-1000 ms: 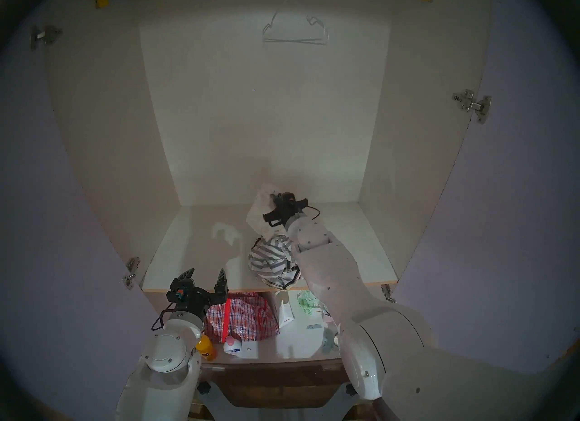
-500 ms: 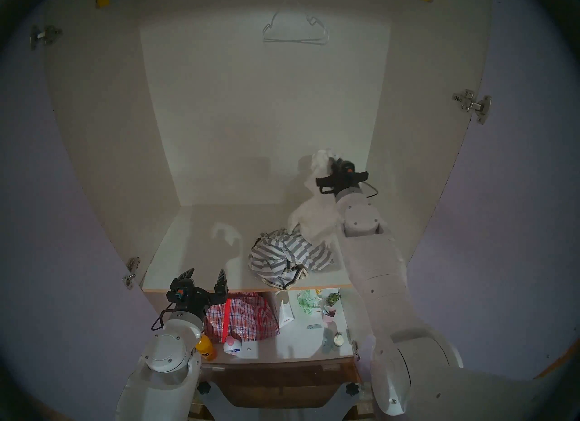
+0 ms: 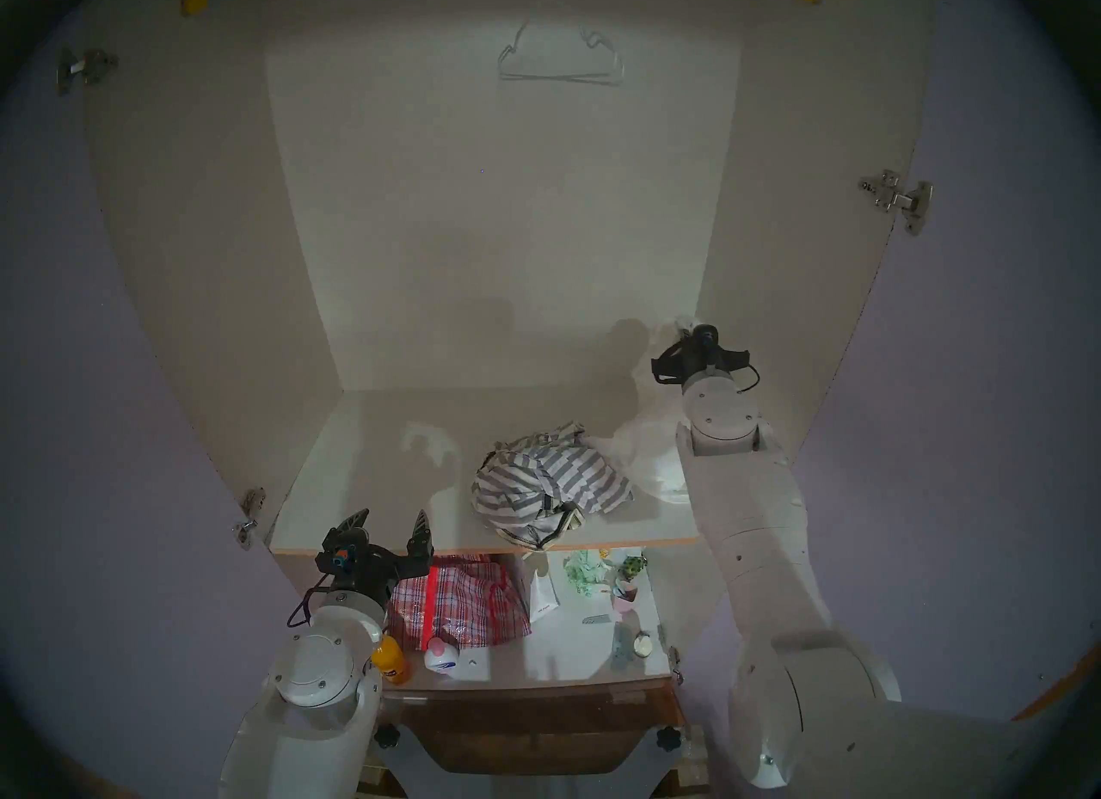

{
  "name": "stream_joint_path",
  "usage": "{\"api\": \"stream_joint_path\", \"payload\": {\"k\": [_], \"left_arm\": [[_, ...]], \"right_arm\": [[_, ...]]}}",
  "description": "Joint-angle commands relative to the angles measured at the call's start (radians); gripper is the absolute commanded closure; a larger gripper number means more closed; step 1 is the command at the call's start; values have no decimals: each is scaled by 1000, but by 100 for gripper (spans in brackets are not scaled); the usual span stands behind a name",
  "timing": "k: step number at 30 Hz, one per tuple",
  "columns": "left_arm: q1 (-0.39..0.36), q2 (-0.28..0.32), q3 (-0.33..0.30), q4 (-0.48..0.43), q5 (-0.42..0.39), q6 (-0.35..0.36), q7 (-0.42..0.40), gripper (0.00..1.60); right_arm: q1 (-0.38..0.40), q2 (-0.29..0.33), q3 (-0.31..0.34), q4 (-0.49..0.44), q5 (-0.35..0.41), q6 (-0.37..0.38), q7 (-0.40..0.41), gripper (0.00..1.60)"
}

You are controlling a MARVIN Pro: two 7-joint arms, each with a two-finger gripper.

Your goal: Sort tops into two piles: light colors and dark colors

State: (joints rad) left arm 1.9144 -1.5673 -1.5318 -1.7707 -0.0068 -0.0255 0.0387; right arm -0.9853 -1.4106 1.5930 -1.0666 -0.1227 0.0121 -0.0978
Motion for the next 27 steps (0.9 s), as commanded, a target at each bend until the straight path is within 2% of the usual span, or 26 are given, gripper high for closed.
{"api": "stream_joint_path", "payload": {"k": [1,2,4,6,7,9,11,15,16,17,20,22,24,25,26,27], "left_arm": [[-8,0,3,-28,-3,-5,-5,0],[-7,0,3,-29,-3,-5,-5,0],[-7,0,3,-30,-3,-4,-5,0],[-7,1,3,-29,-3,-5,-5,0],[-8,0,3,-29,-3,-5,-5,0],[-7,0,3,-29,-3,-5,-5,0],[-7,1,3,-30,-3,-4,-5,0],[-8,0,3,-27,-2,-6,-4,0],[-9,0,3,-26,-2,-6,-4,0],[-9,0,3,-25,-2,-6,-3,0],[-10,0,3,-24,-2,-6,-3,0],[-10,0,3,-25,-2,-6,-3,0],[-9,0,3,-25,-2,-6,-3,0],[-9,0,3,-26,-2,-6,-3,0],[-9,0,3,-27,-2,-6,-3,0],[-9,0,3,-27,-3,-6,-3,0]], "right_arm": [[66,12,38,45,15,-43,-31,160],[76,8,59,69,50,-23,-1,160],[84,-2,77,116,60,-22,7,160],[96,-40,139,154,137,51,37,160],[105,-60,167,197,158,86,29,160],[109,-86,202,249,189,104,-10,160],[123,-104,240,283,257,166,-20,160],[163,-97,249,350,331,238,-2,160],[178,-92,245,365,340,275,2,155],[183,-90,236,369,339,267,3,0],[184,-87,196,350,332,266,29,0],[172,-99,195,302,356,265,36,0],[165,-128,241,267,402,297,6,0],[153,-137,243,241,397,300,-19,0],[130,-123,193,215,350,281,15,0],[107,-130,179,181,325,265,13,0]]}}
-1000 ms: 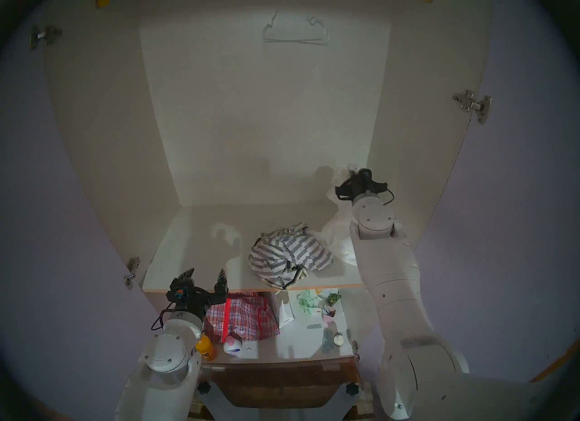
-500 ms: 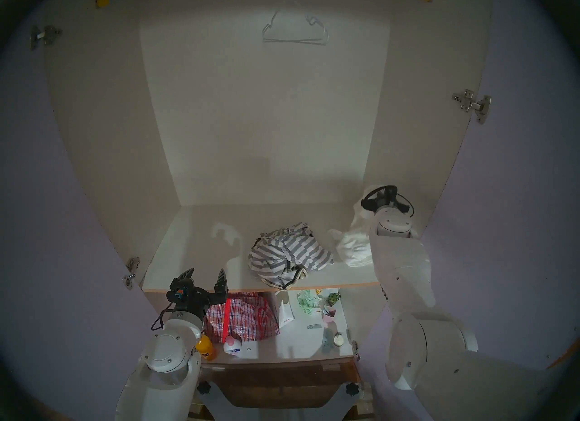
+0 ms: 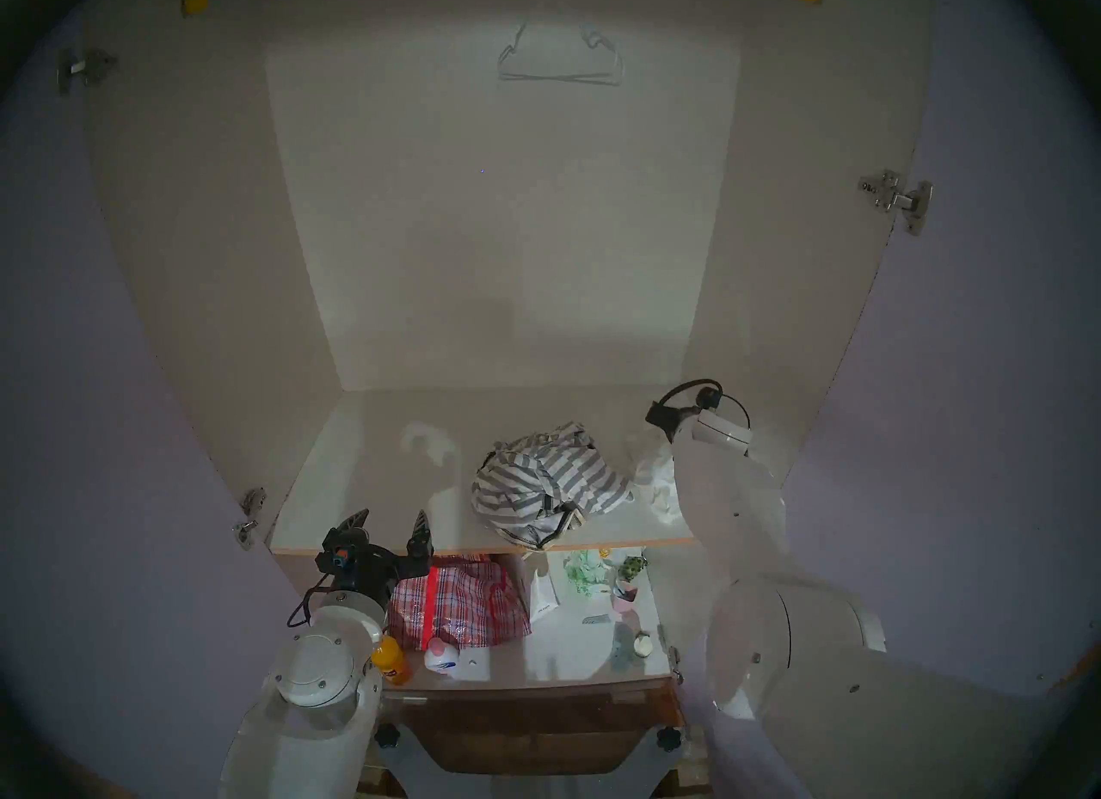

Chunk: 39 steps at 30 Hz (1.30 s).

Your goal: Sort tops into two piles: light colors and dark colors

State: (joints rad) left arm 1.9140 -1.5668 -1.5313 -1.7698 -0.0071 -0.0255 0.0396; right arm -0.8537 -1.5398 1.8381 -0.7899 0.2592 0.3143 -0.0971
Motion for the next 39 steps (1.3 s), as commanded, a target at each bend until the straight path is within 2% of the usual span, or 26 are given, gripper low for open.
{"api": "stream_joint_path", "payload": {"k": [1,2,3,4,5,6,8,10,11,14,16,17,19,20,21,22,23,26,28,29,33,35,39], "left_arm": [[-8,0,3,-28,-2,-6,-4,0],[-7,0,3,-29,-3,-5,-5,0],[-7,1,3,-29,-3,-5,-5,0],[-7,1,3,-29,-3,-5,-5,0],[-7,1,3,-30,-3,-5,-5,0],[-7,1,3,-30,-4,-4,-5,0],[-6,1,3,-31,-4,-4,-6,0],[-27,29,25,-5,95,-13,33,0],[-43,44,32,10,113,-10,36,0],[-82,43,36,44,117,-4,46,0],[-105,43,38,71,137,-8,48,0],[-105,43,38,71,137,-8,48,0],[-129,61,46,96,141,1,28,0],[-139,78,50,108,131,-16,6,0],[-148,99,55,117,110,-30,-39,0],[-158,101,55,124,97,-11,-51,0],[-175,122,68,144,116,-11,-65,0],[-200,132,70,167,105,3,-112,0],[-245,145,83,206,112,-7,-153,0],[-261,149,88,223,122,-25,-160,0],[-303,140,92,266,96,-40,-185,0],[-345,150,111,311,108,-59,-199,0],[-411,180,157,367,116,-51,-257,0]], "right_arm": [[-44,-8,-71,-122,-61,-44,14,0],[-83,-11,-76,-182,-64,-14,38,0],[-122,-9,-95,-235,-85,-22,49,0],[-122,-9,-95,-235,-85,-22,49,0],[-133,0,-109,-238,-89,-57,71,0],[-169,2,-115,-300,-86,-39,73,0],[-182,9,-121,-316,-80,-39,75,0],[-188,10,-121,-325,-79,-36,76,0],[-190,10,-121,-329,-79,-34,76,0],[-192,11,-122,-330,-78,-34,78,0],[-205,40,-145,-338,-86,-42,132,0],[-205,40,-145,-338,-86,-42,132,0],[-228,62,-162,-355,-91,-69,181,0],[-237,78,-172,-360,-82,-85,216,0],[-247,89,-175,-372,-78,-87,256,0],[-254,94,-176,-381,-74,-94,265,0],[-260,103,-177,-384,-61,-98,301,0],[-273,107,-172,-398,-62,-120,339,0],[-284,114,-156,-413,-40,-132,429,0],[-286,113,-148,-418,-36,-135,448,0],[-289,107,-128,-422,-39,-136,482,0],[-290,102,-120,-424,-43,-137,489,0],[-292,99,-117,-426,-46,-138,490,0]]}}
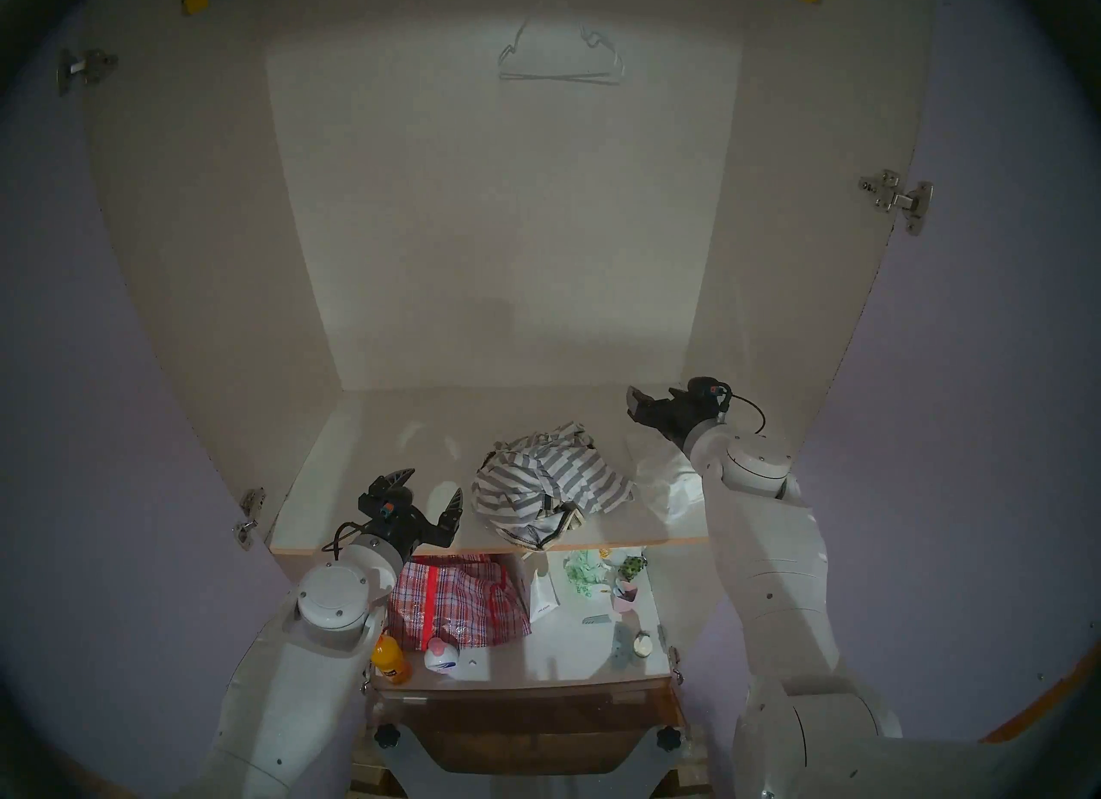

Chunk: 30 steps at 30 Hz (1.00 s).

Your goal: Sort tops into two piles: light colors and dark colors

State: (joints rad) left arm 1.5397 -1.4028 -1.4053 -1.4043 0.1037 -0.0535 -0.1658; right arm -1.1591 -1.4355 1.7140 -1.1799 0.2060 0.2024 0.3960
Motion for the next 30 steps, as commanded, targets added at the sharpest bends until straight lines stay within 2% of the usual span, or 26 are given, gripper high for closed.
{"api": "stream_joint_path", "payload": {"k": [1,5,9,11,17,25,27,30], "left_arm": [[-54,17,39,18,3,-27,-65,0],[-125,40,80,80,0,-42,-130,0],[-218,50,125,169,14,-22,-187,0],[-265,54,154,218,41,-26,-187,0],[-362,14,179,332,32,-22,-195,0],[-458,-2,277,438,62,-31,-228,0],[-492,-5,325,481,103,-44,-198,0],[-530,-26,353,555,115,-63,-169,0]], "right_arm": [[13,-6,8,-37,6,-27,-4,0],[13,-7,9,-38,5,-27,-4,0],[12,-8,10,-38,5,-26,-5,0],[13,-8,10,-38,4,-25,-5,0],[14,-8,10,-36,3,-21,-5,0],[13,-9,12,-38,2,-25,-4,0],[12,-10,12,-39,2,-26,-4,0],[12,-10,13,-39,2,-28,-3,0]]}}
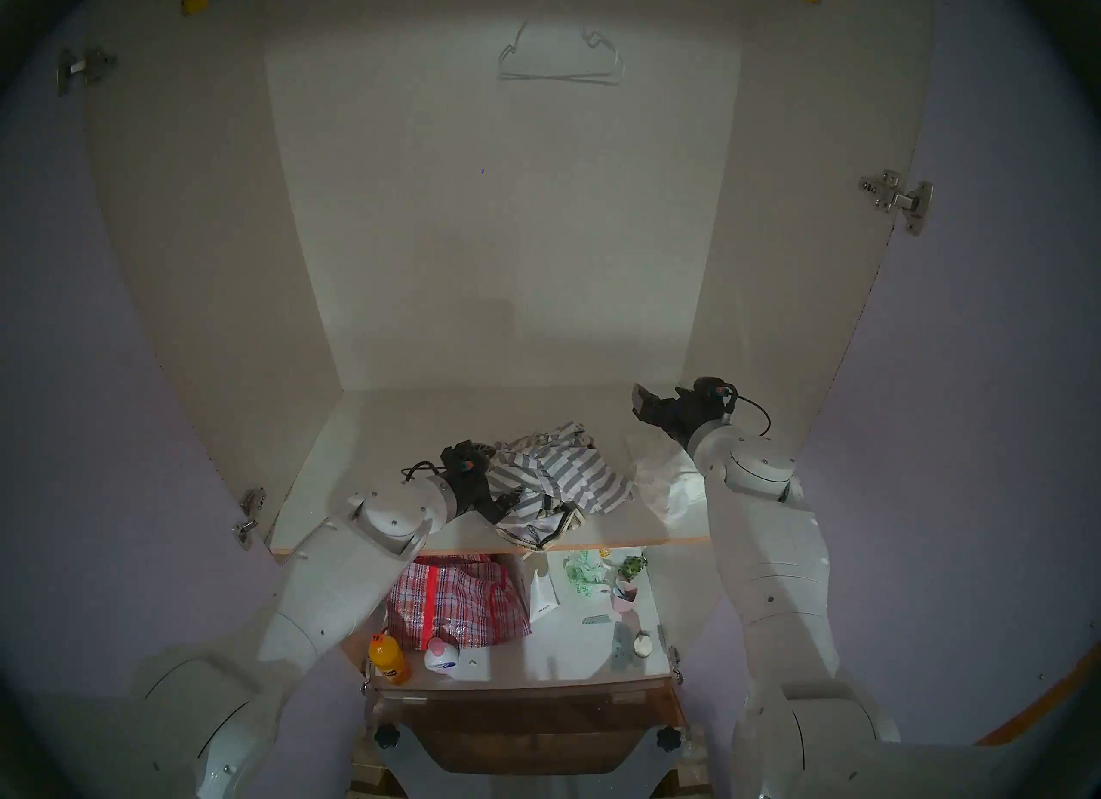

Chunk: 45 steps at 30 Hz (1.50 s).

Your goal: Sort tops into two piles: light colors and dark colors

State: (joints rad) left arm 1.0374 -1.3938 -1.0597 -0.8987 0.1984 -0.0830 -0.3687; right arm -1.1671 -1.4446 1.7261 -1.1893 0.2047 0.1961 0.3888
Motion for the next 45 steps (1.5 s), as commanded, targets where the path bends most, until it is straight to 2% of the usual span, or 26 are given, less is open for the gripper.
{"api": "stream_joint_path", "payload": {"k": [1,3,12,18,19,21,22,23,24,27,29,31,32,35,36,38,41,45], "left_arm": [[-44,-38,28,74,36,-40,56,0],[-69,-50,39,117,38,-29,58,0],[-138,-77,103,275,79,-89,137,0],[-147,-81,136,304,105,-111,174,0],[-141,-82,130,301,101,-124,196,34],[-138,-85,125,299,98,-125,211,34],[-136,-84,122,295,98,-133,227,97],[-129,-84,114,285,92,-139,250,152],[-125,-81,110,275,87,-145,267,160],[-101,-76,87,241,70,-163,324,160],[-84,-67,70,212,53,-165,334,160],[-59,-63,37,180,48,-157,361,160],[-55,-72,4,183,33,-145,405,160],[-57,-71,-82,186,-9,-159,462,160],[-57,-71,-82,186,-9,-159,462,160],[-66,-59,-121,172,-29,-169,499,160],[-82,-34,-184,131,-61,-204,596,160],[-96,-12,-240,93,-88,-222,635,160]], "right_arm": [[20,-1,1,-30,3,-21,4,0],[20,-1,1,-30,2,-21,4,0],[21,-2,2,-28,1,-18,5,0],[21,-2,2,-29,1,-19,5,0],[21,-2,2,-29,1,-19,5,0],[21,-2,2,-29,1,-19,5,0],[21,-2,3,-29,1,-18,5,0],[21,-2,3,-29,1,-18,5,0],[21,-2,3,-29,1,-18,5,0],[21,-2,3,-29,1,-18,5,0],[21,-3,3,-29,1,-19,5,0],[21,-3,3,-29,0,-19,5,0],[21,-3,3,-29,0,-18,5,0],[22,-3,3,-27,0,-15,5,0],[22,-3,3,-27,0,-15,5,0],[22,-2,3,-26,0,-14,5,0],[23,-2,3,-25,0,-12,5,0],[23,-2,3,-24,0,-12,5,0]]}}
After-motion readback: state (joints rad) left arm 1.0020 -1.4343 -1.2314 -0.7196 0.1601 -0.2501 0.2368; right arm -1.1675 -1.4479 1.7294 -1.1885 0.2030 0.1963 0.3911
